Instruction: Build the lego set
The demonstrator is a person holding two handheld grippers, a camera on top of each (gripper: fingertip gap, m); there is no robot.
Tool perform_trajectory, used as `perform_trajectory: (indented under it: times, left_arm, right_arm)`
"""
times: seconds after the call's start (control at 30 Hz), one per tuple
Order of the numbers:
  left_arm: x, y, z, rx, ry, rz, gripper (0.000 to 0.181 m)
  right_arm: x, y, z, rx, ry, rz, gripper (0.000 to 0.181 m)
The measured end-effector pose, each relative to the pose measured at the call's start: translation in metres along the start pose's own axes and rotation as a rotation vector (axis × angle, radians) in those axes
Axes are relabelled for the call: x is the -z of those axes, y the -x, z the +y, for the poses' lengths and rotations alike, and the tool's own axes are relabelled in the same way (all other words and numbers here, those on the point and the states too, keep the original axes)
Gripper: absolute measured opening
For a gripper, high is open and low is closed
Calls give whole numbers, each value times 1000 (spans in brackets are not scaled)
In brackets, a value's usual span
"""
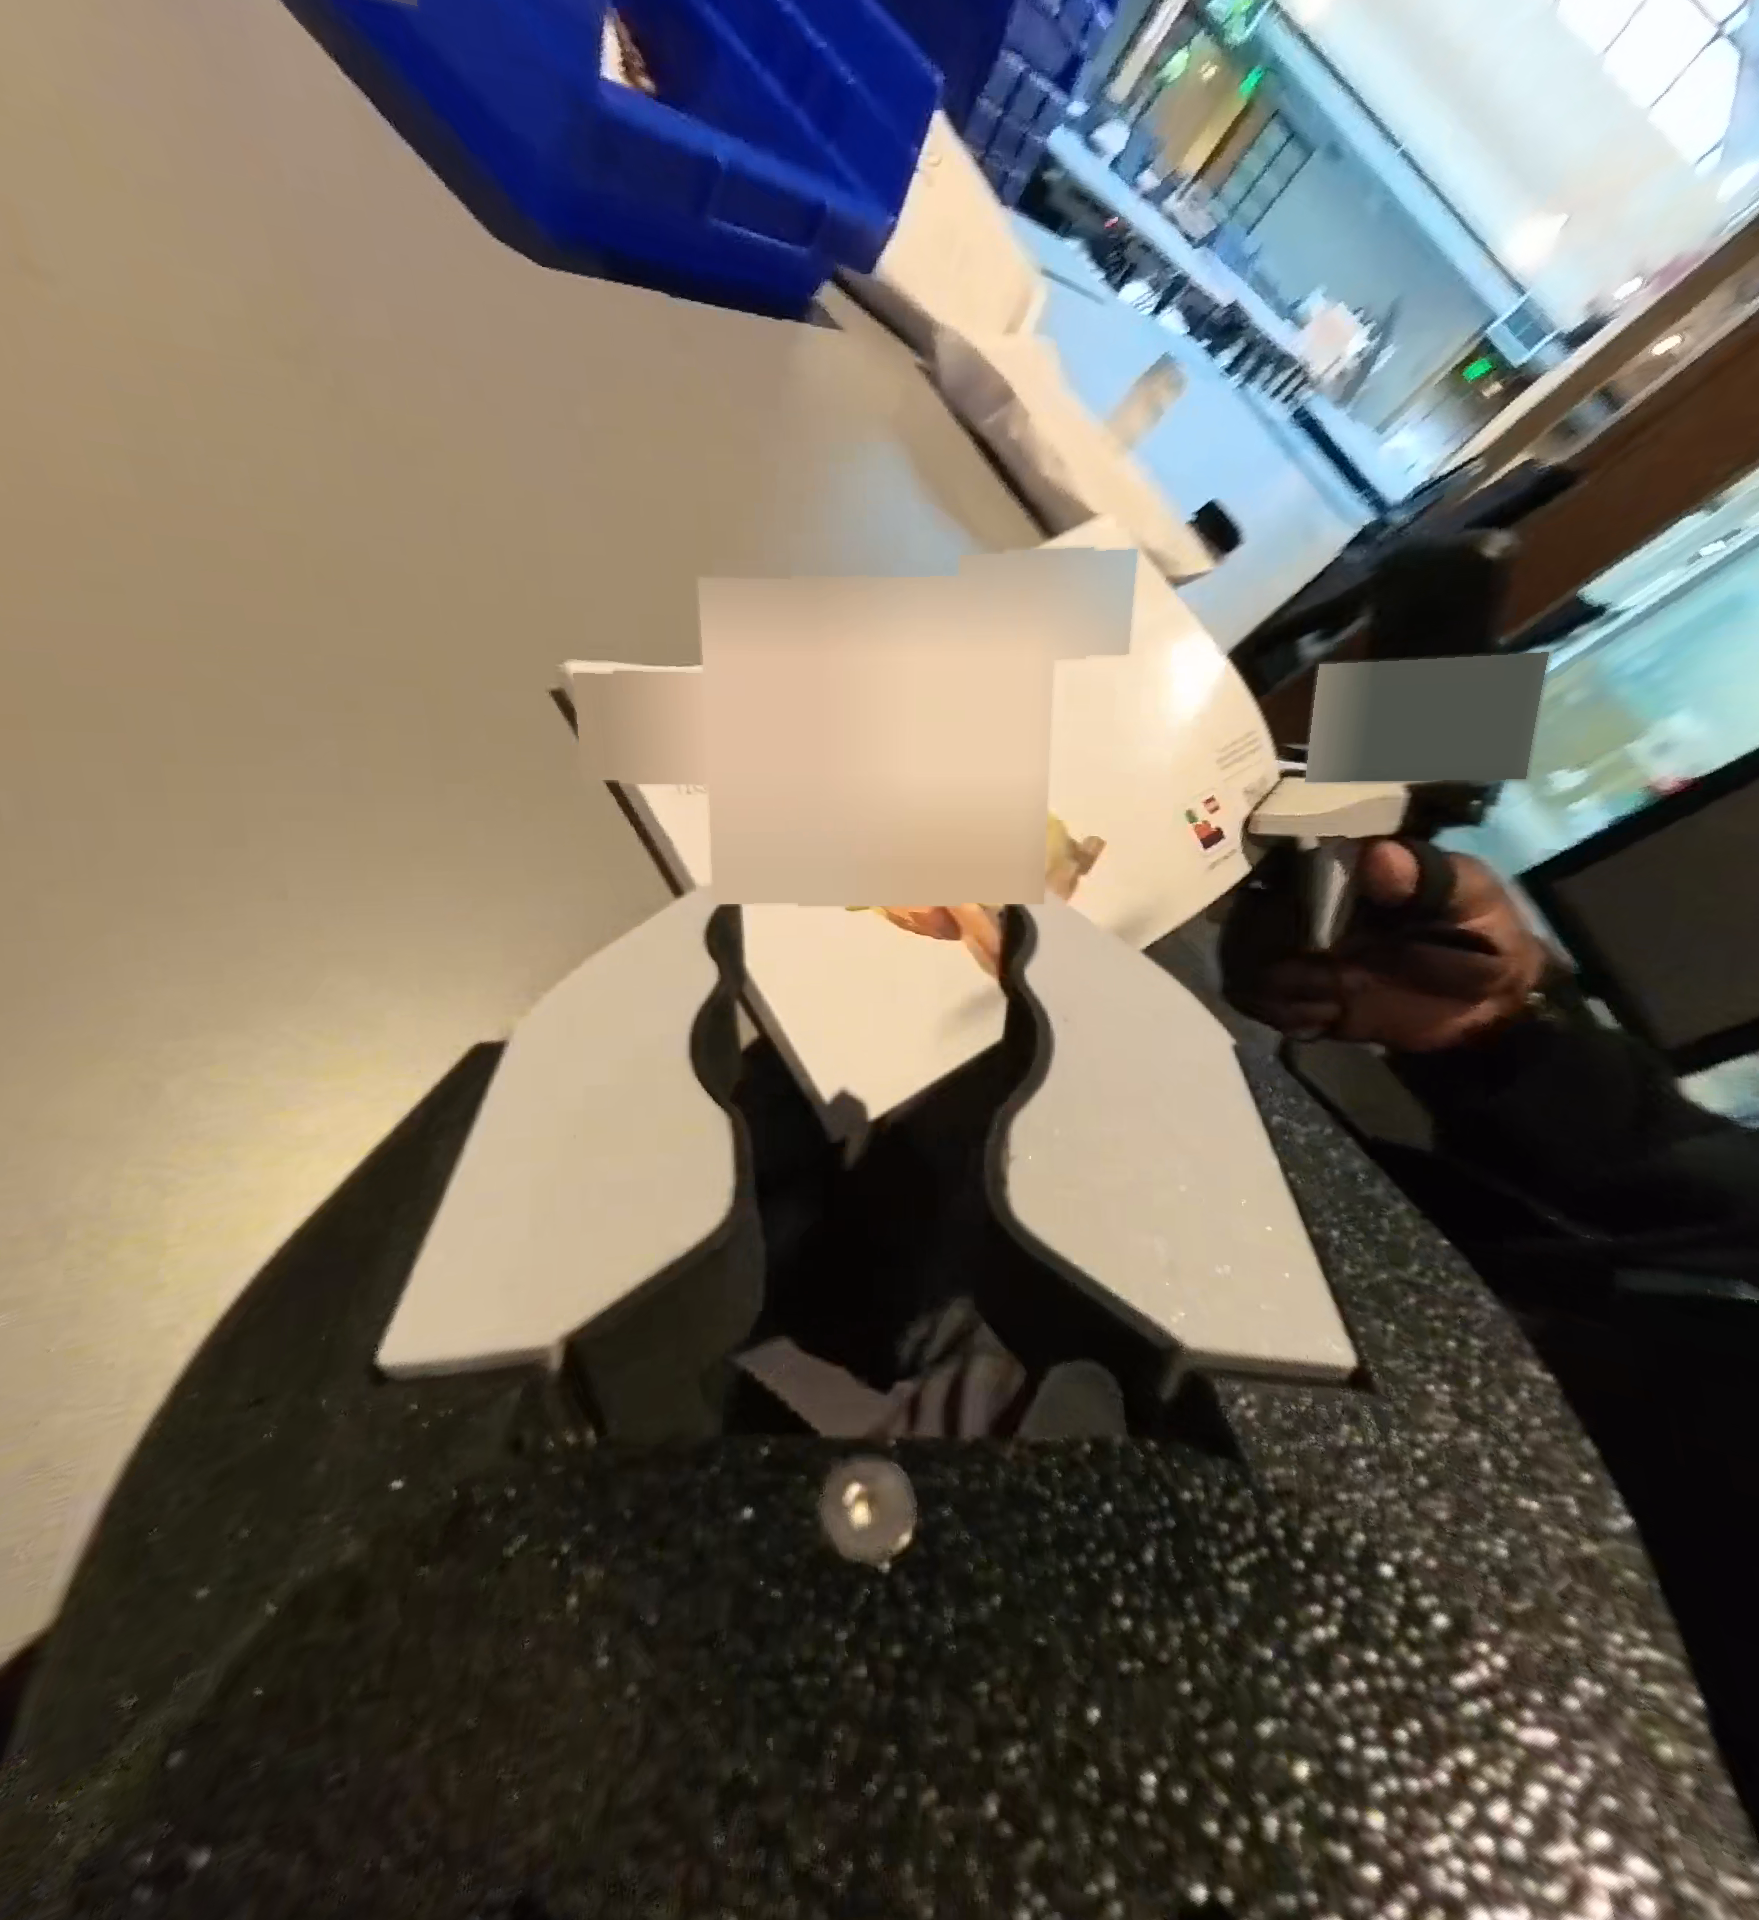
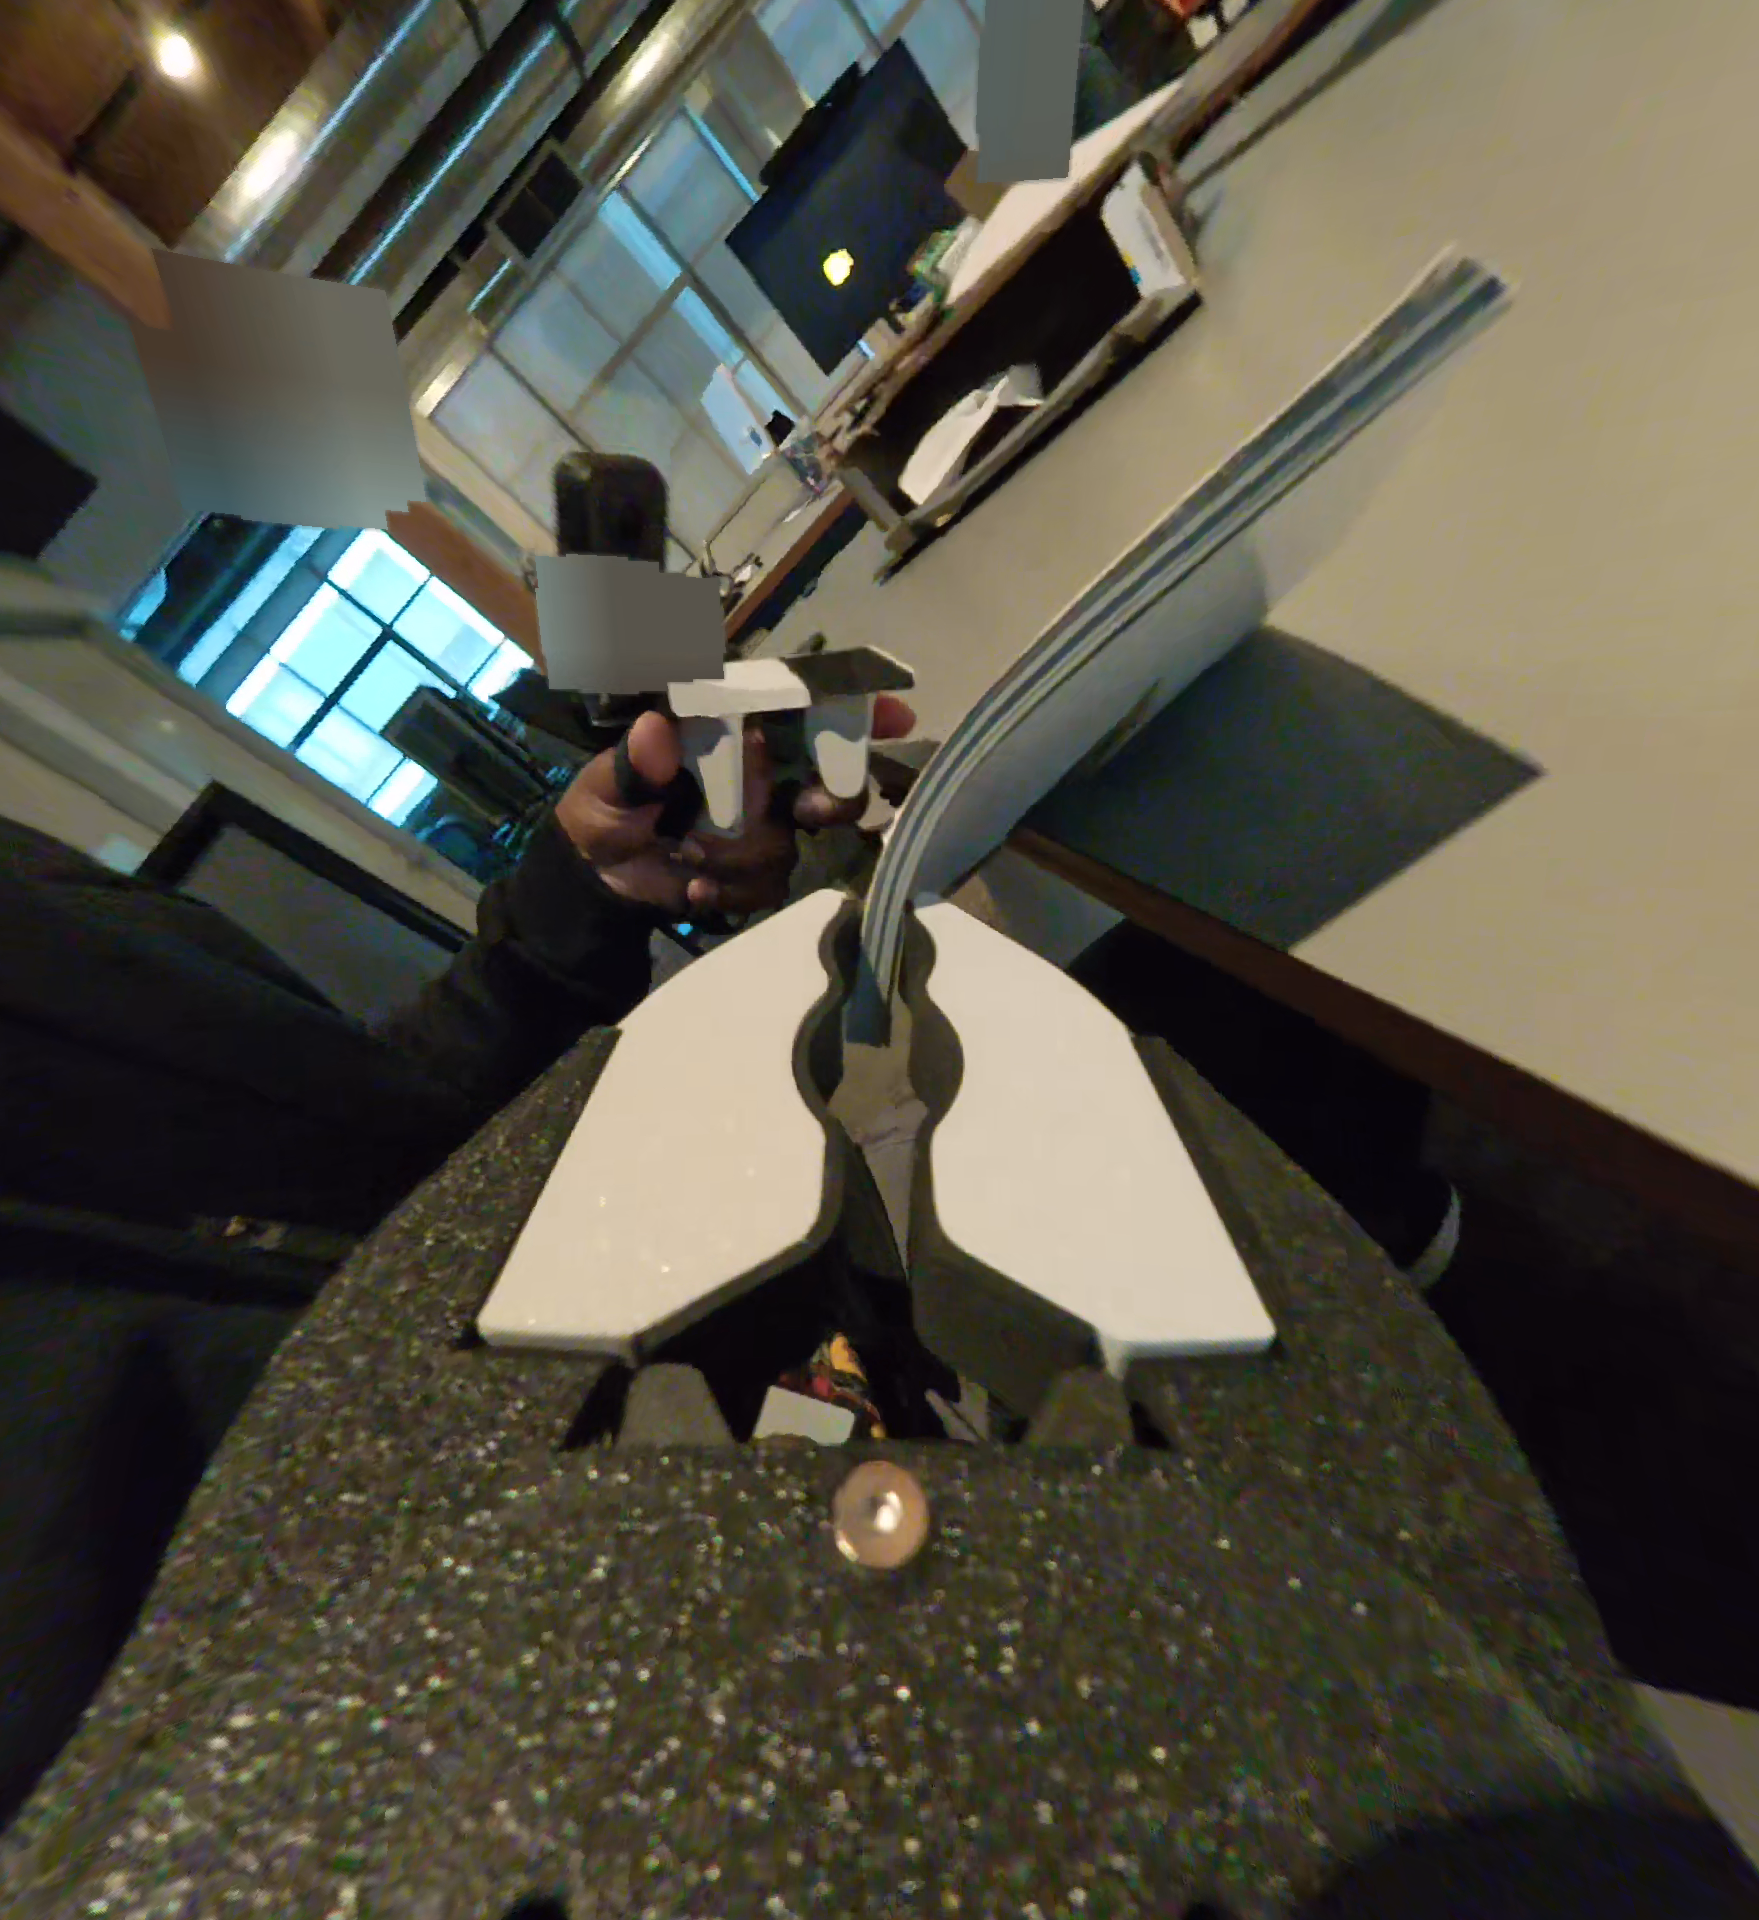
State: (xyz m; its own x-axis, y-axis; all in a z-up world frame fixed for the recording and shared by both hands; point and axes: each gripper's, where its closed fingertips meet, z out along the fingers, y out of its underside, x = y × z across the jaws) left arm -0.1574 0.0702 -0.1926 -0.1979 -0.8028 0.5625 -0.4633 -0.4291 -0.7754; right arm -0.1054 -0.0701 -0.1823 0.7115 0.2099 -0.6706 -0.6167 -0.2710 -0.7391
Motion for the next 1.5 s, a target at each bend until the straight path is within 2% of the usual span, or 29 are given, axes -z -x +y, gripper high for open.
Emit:
perform_trajectory:
  times: [0.17,0.47,0.6,0.9,1.03,1.2,1.3,1.5]
  left_arm:
    - [-3,-18,0,115,-64,140,42]
    - [-9,-26,12,205,-86,215,43]
    - [-10,-34,13,284,-143,304,40]
    - [-21,-58,28,405,-206,503,38]
    - [-17,-70,14,450,-303,629,39]
    - [-17,-79,3,467,-357,714,43]
    - [-17,-86,-1,483,-374,750,45]
    - [-30,-91,4,471,-340,737,40]
  right_arm:
    - [7,24,-16,147,34,-83,7]
    - [17,58,-41,417,85,-229,8]
    - [20,65,-46,486,90,-304,8]
    - [24,100,-73,561,115,-511,8]
    - [25,120,-80,594,136,-600,9]
    - [22,131,-79,612,139,-658,9]
    - [21,133,-76,610,129,-674,9]
    - [28,141,-77,619,95,-703,9]
